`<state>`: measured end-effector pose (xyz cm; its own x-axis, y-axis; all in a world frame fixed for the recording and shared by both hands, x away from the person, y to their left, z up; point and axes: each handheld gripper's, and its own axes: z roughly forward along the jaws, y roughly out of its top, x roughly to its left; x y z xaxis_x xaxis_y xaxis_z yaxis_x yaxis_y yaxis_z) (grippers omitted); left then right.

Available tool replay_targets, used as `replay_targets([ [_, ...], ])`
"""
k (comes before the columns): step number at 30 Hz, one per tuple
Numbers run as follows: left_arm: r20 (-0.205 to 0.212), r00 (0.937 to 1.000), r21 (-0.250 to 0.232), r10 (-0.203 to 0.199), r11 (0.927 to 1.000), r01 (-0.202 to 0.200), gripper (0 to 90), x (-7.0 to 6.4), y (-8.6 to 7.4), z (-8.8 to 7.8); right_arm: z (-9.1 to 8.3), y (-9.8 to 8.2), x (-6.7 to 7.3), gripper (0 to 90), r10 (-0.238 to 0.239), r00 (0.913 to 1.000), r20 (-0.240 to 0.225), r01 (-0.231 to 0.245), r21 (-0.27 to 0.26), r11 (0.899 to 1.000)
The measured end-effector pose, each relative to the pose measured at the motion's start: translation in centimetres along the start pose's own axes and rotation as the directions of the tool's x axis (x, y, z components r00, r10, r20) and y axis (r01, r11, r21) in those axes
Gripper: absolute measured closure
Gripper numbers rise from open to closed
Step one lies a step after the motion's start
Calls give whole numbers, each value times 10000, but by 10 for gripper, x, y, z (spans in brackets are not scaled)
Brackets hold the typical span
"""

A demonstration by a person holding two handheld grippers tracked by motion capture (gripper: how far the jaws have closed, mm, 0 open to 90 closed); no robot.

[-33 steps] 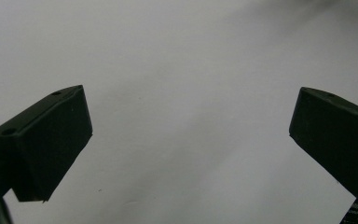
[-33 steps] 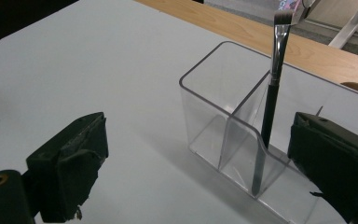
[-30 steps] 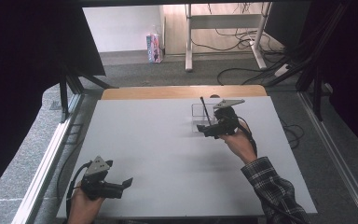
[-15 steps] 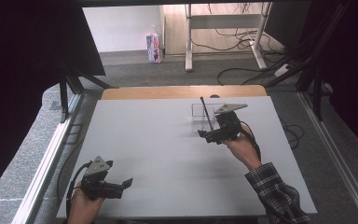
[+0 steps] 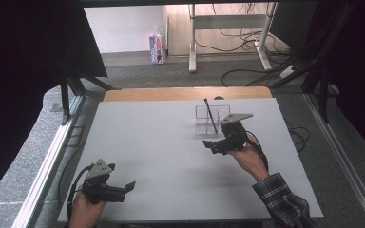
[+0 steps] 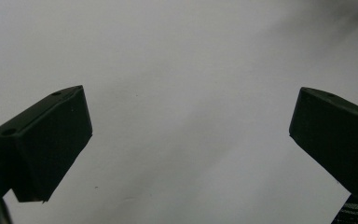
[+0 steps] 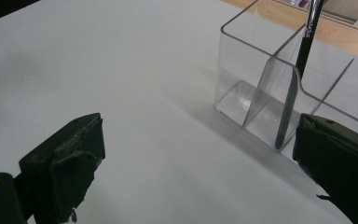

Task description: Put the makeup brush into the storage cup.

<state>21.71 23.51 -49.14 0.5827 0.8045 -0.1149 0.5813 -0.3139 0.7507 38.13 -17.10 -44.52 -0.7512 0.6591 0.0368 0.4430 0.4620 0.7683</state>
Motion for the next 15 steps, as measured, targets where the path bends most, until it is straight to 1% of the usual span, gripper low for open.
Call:
replay_targets([
  [5,-13,10000,9,9,10000,-9,0,0,0,0,-5,-6,3,21,-155,9998,152,153,132,9998],
  [15,-30,10000,19,21,10000,-21,0,0,0,0,-13,-13,10,21,-218,9996,160,216,101,9997],
])
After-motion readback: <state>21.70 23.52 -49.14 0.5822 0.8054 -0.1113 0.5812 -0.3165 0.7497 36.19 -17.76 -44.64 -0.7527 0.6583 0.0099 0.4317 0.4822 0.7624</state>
